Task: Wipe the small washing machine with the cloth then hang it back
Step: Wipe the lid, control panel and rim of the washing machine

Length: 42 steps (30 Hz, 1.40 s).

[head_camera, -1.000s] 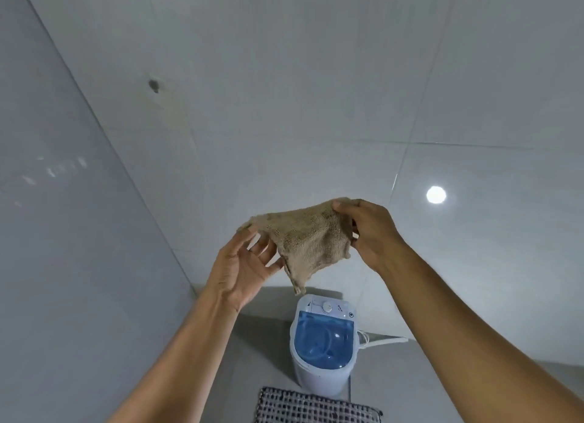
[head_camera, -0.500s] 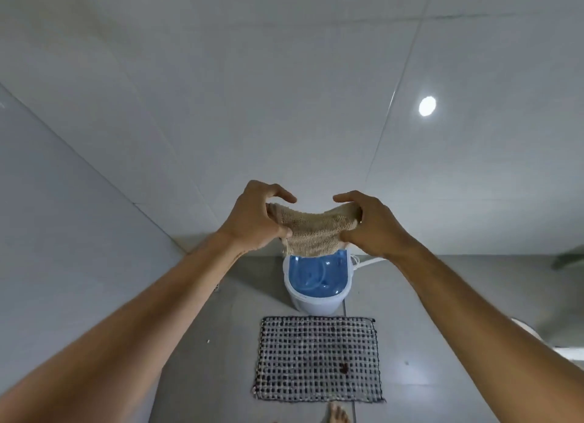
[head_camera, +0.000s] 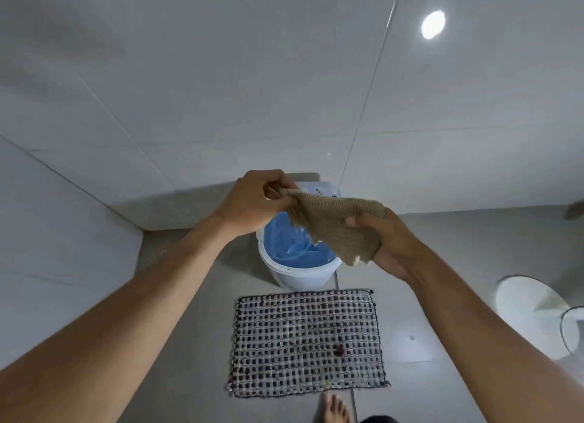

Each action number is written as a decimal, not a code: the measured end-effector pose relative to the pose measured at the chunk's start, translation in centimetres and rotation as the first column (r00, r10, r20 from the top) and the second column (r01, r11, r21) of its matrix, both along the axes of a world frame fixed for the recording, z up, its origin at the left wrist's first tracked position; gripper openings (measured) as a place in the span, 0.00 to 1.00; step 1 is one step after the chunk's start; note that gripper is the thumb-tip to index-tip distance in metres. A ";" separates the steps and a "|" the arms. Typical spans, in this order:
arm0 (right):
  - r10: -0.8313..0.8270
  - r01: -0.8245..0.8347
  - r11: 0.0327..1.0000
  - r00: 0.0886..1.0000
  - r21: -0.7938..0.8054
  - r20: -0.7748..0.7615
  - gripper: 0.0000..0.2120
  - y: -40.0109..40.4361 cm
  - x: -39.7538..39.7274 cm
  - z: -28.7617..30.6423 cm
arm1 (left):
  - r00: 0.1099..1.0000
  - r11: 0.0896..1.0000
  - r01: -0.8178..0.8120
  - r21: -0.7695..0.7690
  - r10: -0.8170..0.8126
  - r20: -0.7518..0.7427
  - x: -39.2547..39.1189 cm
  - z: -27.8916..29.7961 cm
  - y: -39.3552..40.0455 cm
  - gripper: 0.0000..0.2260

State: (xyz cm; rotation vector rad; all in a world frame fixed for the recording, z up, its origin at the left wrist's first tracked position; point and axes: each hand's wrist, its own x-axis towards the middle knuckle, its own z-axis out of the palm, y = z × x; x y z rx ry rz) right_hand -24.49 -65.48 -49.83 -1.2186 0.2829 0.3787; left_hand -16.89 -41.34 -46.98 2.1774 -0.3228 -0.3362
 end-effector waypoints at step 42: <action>-0.648 0.624 0.750 0.760 0.220 0.051 0.23 -8.2 11.6 -31.3 | 0.890 0.816 0.088 0.572 -0.323 0.323 2.2 -32.6 0.6 0.26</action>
